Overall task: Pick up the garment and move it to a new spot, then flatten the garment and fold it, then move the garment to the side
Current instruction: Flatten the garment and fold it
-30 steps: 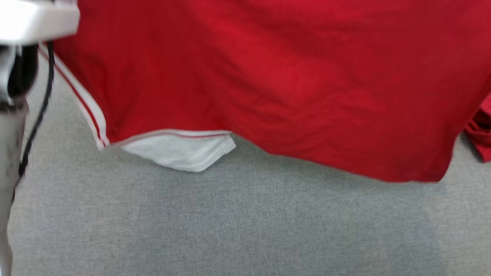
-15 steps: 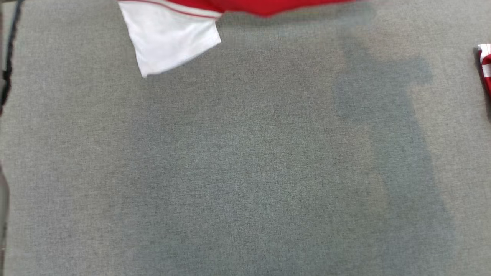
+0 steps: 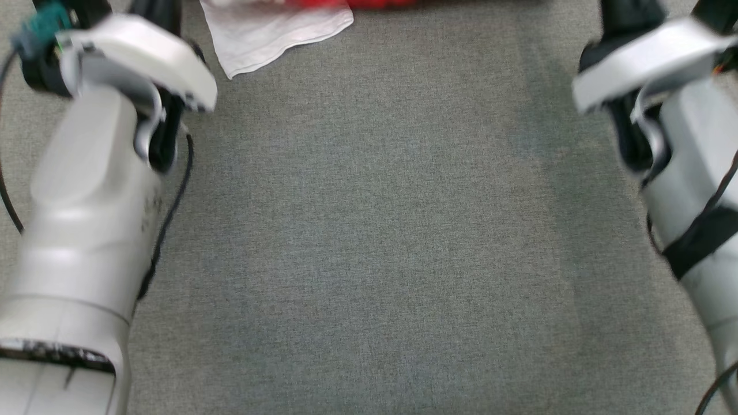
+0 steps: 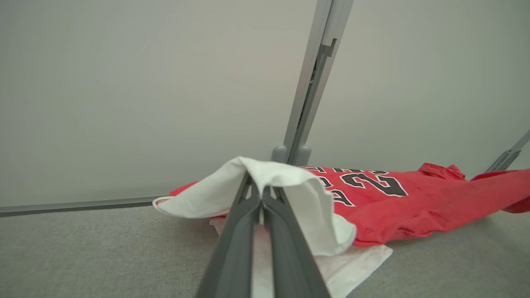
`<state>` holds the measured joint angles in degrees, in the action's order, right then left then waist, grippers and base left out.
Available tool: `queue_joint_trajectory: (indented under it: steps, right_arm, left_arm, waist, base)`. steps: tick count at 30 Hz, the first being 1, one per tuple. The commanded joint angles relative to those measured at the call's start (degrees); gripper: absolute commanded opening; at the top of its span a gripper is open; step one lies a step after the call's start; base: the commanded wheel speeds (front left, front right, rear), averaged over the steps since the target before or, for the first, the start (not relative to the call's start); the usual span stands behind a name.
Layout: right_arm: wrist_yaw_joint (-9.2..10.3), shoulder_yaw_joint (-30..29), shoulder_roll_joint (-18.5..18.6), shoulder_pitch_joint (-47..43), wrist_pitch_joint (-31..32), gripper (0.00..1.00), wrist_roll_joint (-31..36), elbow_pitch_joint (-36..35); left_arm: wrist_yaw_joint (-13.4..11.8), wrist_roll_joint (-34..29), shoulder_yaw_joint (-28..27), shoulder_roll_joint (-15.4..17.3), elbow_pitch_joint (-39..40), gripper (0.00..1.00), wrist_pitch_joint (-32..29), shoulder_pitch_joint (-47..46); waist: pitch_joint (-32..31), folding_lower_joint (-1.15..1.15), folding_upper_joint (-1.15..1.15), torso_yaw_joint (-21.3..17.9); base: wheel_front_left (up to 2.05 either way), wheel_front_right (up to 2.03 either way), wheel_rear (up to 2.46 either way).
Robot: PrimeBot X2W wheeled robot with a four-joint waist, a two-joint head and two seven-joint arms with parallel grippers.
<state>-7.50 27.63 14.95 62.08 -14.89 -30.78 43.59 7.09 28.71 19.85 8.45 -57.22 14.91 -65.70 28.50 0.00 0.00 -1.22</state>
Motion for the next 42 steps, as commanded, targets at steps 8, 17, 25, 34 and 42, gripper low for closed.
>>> queue_joint_trajectory:
  steps: [8, 17, 25, 34, 42]
  right_arm:
    - [0.02, -5.31, -1.57, -19.93, -0.38, 0.0, 1.67, -12.54]
    - [0.02, -10.89, -2.26, -44.45, -0.35, 0.0, 5.44, -29.81]
    - [0.02, -14.44, -2.25, -61.8, -0.17, 0.0, 8.15, -38.7]
    - [0.02, -18.6, -3.47, -75.12, 6.1, 0.0, 10.18, -47.24]
    - [0.02, -20.22, -4.58, -81.67, 9.74, 0.0, 11.78, -53.4]
  left_arm:
    - [0.36, -0.02, -7.51, 0.03, 11.09, 0.0, 0.31, 18.64]
    - [-0.53, -4.34, -13.32, 0.16, 31.61, 0.0, 0.31, 45.52]
    - [-7.12, -5.99, -12.05, 1.25, 54.29, 0.0, -8.41, 67.05]
    - [-13.43, -5.62, -11.43, 2.98, 76.71, 0.0, -22.13, 83.6]
    - [-16.96, -5.7, -12.2, 4.19, 85.7, 0.0, -28.62, 89.2]
  waist:
    - [-4.44, 0.0, 0.0, 0.06]
    - [-12.84, 0.0, 0.0, -0.35]
    - [-19.18, 0.0, 0.0, 0.84]
    - [-24.16, 0.0, 0.0, 2.45]
    - [-24.84, 0.0, 0.0, 2.14]
  base:
    - [0.0, 0.0, 0.0]
    - [0.0, 0.0, 0.0]
    - [0.0, 0.0, 0.0]
    - [0.0, 0.0, 0.0]
    - [0.0, 0.0, 0.0]
